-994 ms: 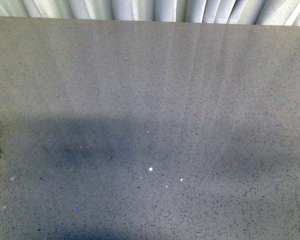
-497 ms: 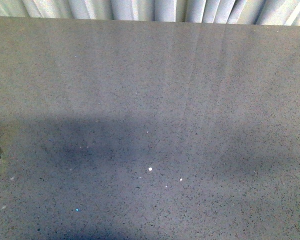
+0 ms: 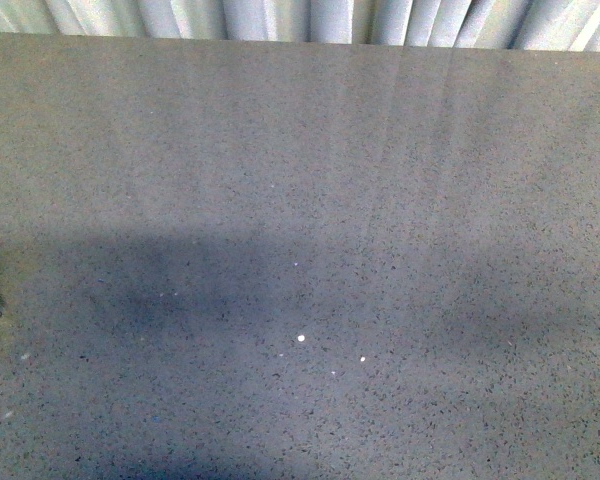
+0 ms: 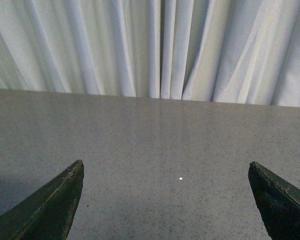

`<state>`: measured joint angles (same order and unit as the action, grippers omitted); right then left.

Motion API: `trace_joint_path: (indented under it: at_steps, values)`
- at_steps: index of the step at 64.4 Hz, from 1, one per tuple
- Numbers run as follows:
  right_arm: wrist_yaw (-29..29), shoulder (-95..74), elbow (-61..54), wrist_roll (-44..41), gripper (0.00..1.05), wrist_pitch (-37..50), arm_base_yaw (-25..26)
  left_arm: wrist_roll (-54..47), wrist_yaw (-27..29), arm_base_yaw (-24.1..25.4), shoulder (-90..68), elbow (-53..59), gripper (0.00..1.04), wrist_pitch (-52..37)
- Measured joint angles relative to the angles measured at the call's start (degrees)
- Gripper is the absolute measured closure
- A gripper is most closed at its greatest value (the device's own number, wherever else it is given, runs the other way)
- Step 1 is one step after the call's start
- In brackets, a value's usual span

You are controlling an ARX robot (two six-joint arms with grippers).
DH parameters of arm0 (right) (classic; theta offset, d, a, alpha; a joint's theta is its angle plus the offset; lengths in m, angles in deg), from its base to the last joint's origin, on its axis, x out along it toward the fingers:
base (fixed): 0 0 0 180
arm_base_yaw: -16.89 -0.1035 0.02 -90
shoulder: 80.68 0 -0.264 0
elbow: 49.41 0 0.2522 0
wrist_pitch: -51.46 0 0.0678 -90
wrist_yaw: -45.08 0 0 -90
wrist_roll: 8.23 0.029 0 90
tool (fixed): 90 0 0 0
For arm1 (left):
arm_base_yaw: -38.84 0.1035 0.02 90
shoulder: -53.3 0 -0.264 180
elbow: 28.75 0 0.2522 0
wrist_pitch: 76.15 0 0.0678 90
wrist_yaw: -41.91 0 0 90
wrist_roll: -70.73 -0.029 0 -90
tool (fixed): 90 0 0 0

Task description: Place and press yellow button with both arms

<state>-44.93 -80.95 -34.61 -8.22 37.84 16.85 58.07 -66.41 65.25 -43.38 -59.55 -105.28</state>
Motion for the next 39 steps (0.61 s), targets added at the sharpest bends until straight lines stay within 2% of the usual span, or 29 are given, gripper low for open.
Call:
trace_joint_path:
  at_steps: [33, 35, 39]
  values:
    - [0.00, 0.00, 0.00, 0.00, 0.09, 0.00, 0.00, -0.13, 0.37, -0.15, -1.46, -0.09, 0.09, -0.66]
    - [0.00, 0.00, 0.00, 0.00, 0.09, 0.00, 0.00, -0.13, 0.37, -0.17, -1.46, -0.09, 0.10, -0.68]
    - [0.00, 0.00, 0.00, 0.00, 0.09, 0.00, 0.00, -0.15, 0.39, -0.28, -1.46, -0.09, 0.21, -0.76]
